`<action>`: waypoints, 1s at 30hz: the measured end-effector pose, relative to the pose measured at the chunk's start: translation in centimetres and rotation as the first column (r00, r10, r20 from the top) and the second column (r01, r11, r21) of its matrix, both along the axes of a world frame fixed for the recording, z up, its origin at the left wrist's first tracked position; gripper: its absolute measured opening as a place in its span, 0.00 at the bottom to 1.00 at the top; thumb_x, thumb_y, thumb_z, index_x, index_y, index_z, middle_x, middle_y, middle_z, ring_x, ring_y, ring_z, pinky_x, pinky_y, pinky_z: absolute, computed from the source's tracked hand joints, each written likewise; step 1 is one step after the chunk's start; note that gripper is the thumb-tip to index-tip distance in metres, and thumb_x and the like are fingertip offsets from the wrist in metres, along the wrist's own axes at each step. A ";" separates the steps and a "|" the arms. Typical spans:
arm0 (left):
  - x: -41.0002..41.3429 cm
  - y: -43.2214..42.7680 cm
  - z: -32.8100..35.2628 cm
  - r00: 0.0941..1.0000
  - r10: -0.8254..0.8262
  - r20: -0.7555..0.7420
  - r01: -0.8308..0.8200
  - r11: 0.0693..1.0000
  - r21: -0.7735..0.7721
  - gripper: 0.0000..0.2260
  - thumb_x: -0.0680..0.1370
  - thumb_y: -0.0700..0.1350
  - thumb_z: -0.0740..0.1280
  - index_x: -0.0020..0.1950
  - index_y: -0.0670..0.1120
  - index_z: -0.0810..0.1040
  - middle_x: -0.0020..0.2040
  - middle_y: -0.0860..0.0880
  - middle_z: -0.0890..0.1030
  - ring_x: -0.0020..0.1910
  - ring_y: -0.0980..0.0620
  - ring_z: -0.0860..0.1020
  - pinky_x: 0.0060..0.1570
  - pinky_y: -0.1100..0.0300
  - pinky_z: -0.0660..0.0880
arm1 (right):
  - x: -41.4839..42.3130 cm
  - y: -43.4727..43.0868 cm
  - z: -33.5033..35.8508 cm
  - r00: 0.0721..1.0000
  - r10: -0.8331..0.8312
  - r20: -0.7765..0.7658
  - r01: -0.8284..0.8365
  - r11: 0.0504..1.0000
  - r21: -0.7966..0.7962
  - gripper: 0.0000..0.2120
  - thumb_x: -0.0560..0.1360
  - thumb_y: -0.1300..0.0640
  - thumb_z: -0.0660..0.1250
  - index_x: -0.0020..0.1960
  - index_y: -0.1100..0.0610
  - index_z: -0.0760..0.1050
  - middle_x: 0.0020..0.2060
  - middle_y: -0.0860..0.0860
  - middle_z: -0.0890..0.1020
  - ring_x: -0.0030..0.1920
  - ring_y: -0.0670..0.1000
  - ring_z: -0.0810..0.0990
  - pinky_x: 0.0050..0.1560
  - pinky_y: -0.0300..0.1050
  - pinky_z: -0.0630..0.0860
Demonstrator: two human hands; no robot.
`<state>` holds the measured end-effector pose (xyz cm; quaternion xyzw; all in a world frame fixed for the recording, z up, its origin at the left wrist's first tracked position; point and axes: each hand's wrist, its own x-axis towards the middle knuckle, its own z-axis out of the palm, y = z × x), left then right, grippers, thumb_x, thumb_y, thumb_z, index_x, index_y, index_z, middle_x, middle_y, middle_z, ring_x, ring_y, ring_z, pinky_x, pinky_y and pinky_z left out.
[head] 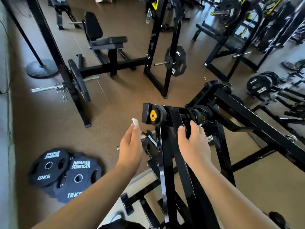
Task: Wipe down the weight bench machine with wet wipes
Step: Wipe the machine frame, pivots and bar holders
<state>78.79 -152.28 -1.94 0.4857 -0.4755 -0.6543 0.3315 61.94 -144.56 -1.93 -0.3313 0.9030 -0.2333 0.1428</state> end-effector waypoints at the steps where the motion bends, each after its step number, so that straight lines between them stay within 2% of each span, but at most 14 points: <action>1: 0.0 -0.7 0.1 1.000 -0.004 -0.001 0.004 0.999 -0.052 0.17 0.87 0.54 0.55 0.71 0.51 0.76 0.59 0.53 0.81 0.61 0.61 0.76 0.60 0.68 0.71 | 0.0 -1.3 0.2 0.999 0.030 -0.019 -0.030 0.999 -0.021 0.32 0.84 0.38 0.52 0.83 0.52 0.56 0.80 0.52 0.64 0.79 0.53 0.62 0.73 0.55 0.67; 3: -0.4 -1.9 0.2 0.999 -0.052 0.003 0.052 0.979 -0.196 0.19 0.87 0.55 0.54 0.75 0.51 0.73 0.64 0.52 0.80 0.65 0.63 0.75 0.65 0.69 0.69 | 0.1 -3.5 -0.1 0.989 0.120 -0.082 -0.123 0.992 -0.033 0.32 0.85 0.39 0.51 0.83 0.55 0.56 0.81 0.52 0.63 0.82 0.53 0.57 0.80 0.54 0.59; 5: -1.6 -3.0 0.3 0.989 -0.145 0.036 0.149 0.942 -0.300 0.24 0.86 0.60 0.54 0.81 0.55 0.64 0.76 0.60 0.71 0.75 0.65 0.64 0.74 0.64 0.60 | 0.0 -4.8 -0.9 0.984 0.156 -0.092 -0.159 0.987 -0.029 0.31 0.85 0.40 0.48 0.83 0.56 0.55 0.82 0.53 0.60 0.83 0.52 0.52 0.82 0.54 0.53; 8: -3.4 -3.5 -0.4 0.946 -0.297 0.131 0.324 0.894 -0.310 0.26 0.85 0.63 0.52 0.82 0.57 0.61 0.81 0.61 0.61 0.78 0.67 0.55 0.79 0.60 0.52 | 0.0 -5.5 -1.5 0.992 0.109 -0.062 -0.113 0.992 -0.057 0.29 0.86 0.44 0.47 0.83 0.56 0.55 0.82 0.54 0.61 0.83 0.52 0.53 0.82 0.55 0.55; 10: -4.1 -3.5 -1.0 0.952 -0.276 0.132 0.305 0.883 -0.355 0.25 0.86 0.63 0.51 0.79 0.53 0.69 0.75 0.58 0.73 0.75 0.64 0.67 0.77 0.54 0.64 | 0.0 -5.6 -1.5 0.993 0.100 -0.058 -0.104 0.992 -0.077 0.28 0.87 0.46 0.47 0.83 0.57 0.57 0.81 0.54 0.62 0.83 0.51 0.54 0.82 0.55 0.56; 12: -4.3 -3.9 -1.1 0.980 -0.135 0.144 0.186 0.876 -0.445 0.23 0.86 0.61 0.50 0.68 0.50 0.77 0.54 0.54 0.84 0.53 0.61 0.81 0.59 0.51 0.78 | 0.1 -5.6 -1.5 0.993 0.104 -0.059 -0.108 0.991 -0.073 0.27 0.87 0.46 0.46 0.82 0.56 0.58 0.81 0.53 0.62 0.82 0.51 0.54 0.82 0.54 0.56; 13: -4.4 -4.5 -1.1 0.989 -0.060 0.133 0.117 0.871 -0.477 0.21 0.87 0.59 0.51 0.68 0.52 0.76 0.48 0.58 0.83 0.47 0.64 0.80 0.53 0.57 0.80 | 0.1 -5.7 -1.6 0.992 0.105 -0.064 -0.109 0.992 -0.063 0.28 0.87 0.45 0.46 0.83 0.56 0.58 0.81 0.53 0.62 0.83 0.51 0.54 0.82 0.54 0.56; 15: -5.1 -6.1 -1.2 0.990 0.058 0.126 0.014 0.859 -0.511 0.18 0.87 0.54 0.55 0.72 0.52 0.75 0.48 0.68 0.78 0.47 0.73 0.77 0.47 0.73 0.74 | -0.1 -6.0 -1.7 0.993 0.096 -0.066 -0.099 0.994 -0.042 0.28 0.86 0.44 0.45 0.83 0.55 0.57 0.82 0.53 0.61 0.83 0.51 0.53 0.82 0.53 0.55; 18: -6.2 -8.2 -2.2 0.988 0.085 0.130 -0.002 0.844 -0.537 0.13 0.85 0.46 0.64 0.70 0.49 0.78 0.45 0.61 0.82 0.45 0.64 0.79 0.48 0.64 0.77 | 0.0 -6.2 -1.8 0.993 0.098 -0.065 -0.099 0.995 -0.022 0.32 0.85 0.39 0.43 0.83 0.55 0.57 0.82 0.53 0.60 0.83 0.51 0.52 0.82 0.53 0.55; 20: -7.2 -8.7 -3.1 0.994 0.017 0.111 0.046 0.839 -0.542 0.15 0.83 0.47 0.68 0.70 0.48 0.79 0.57 0.54 0.83 0.58 0.60 0.79 0.62 0.55 0.77 | 0.0 -6.2 -1.8 0.993 0.101 -0.055 -0.103 0.994 -0.022 0.34 0.83 0.37 0.42 0.83 0.54 0.56 0.82 0.53 0.59 0.83 0.51 0.52 0.82 0.53 0.55; 23: -9.2 -7.9 -3.6 0.952 -0.065 0.300 0.241 0.764 -0.598 0.25 0.83 0.54 0.61 0.77 0.45 0.71 0.80 0.48 0.67 0.81 0.52 0.58 0.80 0.50 0.55 | -0.2 -6.2 -1.8 0.994 0.104 -0.026 -0.105 0.994 -0.024 0.32 0.84 0.37 0.44 0.83 0.53 0.55 0.82 0.52 0.59 0.83 0.50 0.51 0.81 0.55 0.58; 25: -10.2 -7.2 -3.6 0.897 -0.040 0.441 0.334 0.715 -0.614 0.28 0.83 0.56 0.55 0.82 0.47 0.62 0.84 0.48 0.54 0.84 0.52 0.44 0.79 0.48 0.42 | -0.4 -6.3 -1.7 0.995 0.103 -0.012 -0.103 0.995 -0.009 0.29 0.86 0.40 0.48 0.83 0.51 0.54 0.83 0.50 0.57 0.83 0.49 0.50 0.81 0.55 0.59; 27: -10.2 -6.8 -4.0 0.885 -0.027 0.464 0.342 0.712 -0.613 0.28 0.85 0.56 0.51 0.84 0.48 0.55 0.85 0.46 0.48 0.83 0.51 0.39 0.78 0.44 0.33 | -0.3 -6.2 -1.6 0.996 0.091 0.009 -0.091 0.996 -0.014 0.28 0.86 0.41 0.47 0.83 0.50 0.54 0.83 0.49 0.57 0.83 0.48 0.49 0.81 0.54 0.59; 30: -9.2 -5.5 -5.3 0.942 -0.137 0.306 0.300 0.751 -0.588 0.26 0.88 0.54 0.51 0.84 0.47 0.50 0.85 0.48 0.44 0.83 0.54 0.38 0.81 0.45 0.38 | -0.3 -6.3 -1.3 0.997 0.065 0.043 -0.062 0.996 -0.058 0.29 0.85 0.39 0.45 0.83 0.49 0.56 0.82 0.47 0.59 0.83 0.46 0.50 0.80 0.54 0.59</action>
